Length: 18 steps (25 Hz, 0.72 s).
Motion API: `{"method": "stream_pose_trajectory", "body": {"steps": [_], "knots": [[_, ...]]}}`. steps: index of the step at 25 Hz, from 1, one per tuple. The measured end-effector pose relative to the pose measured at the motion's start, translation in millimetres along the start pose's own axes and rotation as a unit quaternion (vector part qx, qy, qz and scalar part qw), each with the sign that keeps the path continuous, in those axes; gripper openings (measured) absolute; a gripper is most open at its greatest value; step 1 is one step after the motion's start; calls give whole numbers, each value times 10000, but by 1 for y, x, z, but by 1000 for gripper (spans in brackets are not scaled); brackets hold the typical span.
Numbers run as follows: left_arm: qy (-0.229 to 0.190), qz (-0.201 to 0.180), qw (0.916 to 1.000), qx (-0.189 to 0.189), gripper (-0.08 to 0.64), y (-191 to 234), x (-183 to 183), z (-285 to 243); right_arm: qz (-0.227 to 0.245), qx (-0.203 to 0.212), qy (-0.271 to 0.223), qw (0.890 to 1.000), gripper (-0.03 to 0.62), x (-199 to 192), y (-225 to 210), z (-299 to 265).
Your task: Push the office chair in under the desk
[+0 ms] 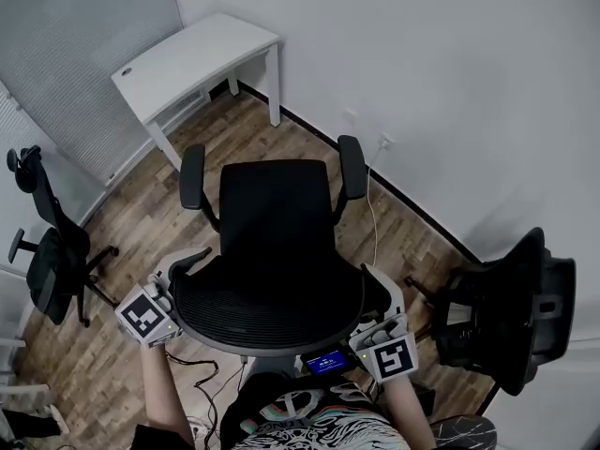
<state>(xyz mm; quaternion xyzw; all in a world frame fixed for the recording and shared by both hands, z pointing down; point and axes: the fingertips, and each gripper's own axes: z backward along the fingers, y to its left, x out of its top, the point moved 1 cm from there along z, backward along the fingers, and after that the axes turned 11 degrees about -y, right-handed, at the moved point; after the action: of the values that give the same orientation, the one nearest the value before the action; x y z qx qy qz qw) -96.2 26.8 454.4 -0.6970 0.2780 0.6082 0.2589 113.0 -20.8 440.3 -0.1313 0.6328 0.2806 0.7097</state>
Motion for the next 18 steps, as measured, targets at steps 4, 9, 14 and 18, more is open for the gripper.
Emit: {"method": "stream_pose_trajectory", "body": {"steps": [4, 9, 14, 18], "knots": [[-5, 25, 10000, 13, 380, 1, 1, 0, 49, 15, -39, 10000, 278, 2, -2, -3], [93, 107, 9998, 162, 379, -3, -1, -7, 84, 58, -4, 9999, 279, -4, -12, 1], [53, 177, 9996, 229, 377, 1, 0, -19, 147, 169, -52, 9997, 279, -6, -25, -2], [45, 240, 9994, 260, 377, 7, 3, -20, 121, 198, -55, 9997, 279, -6, -29, -10]]}}
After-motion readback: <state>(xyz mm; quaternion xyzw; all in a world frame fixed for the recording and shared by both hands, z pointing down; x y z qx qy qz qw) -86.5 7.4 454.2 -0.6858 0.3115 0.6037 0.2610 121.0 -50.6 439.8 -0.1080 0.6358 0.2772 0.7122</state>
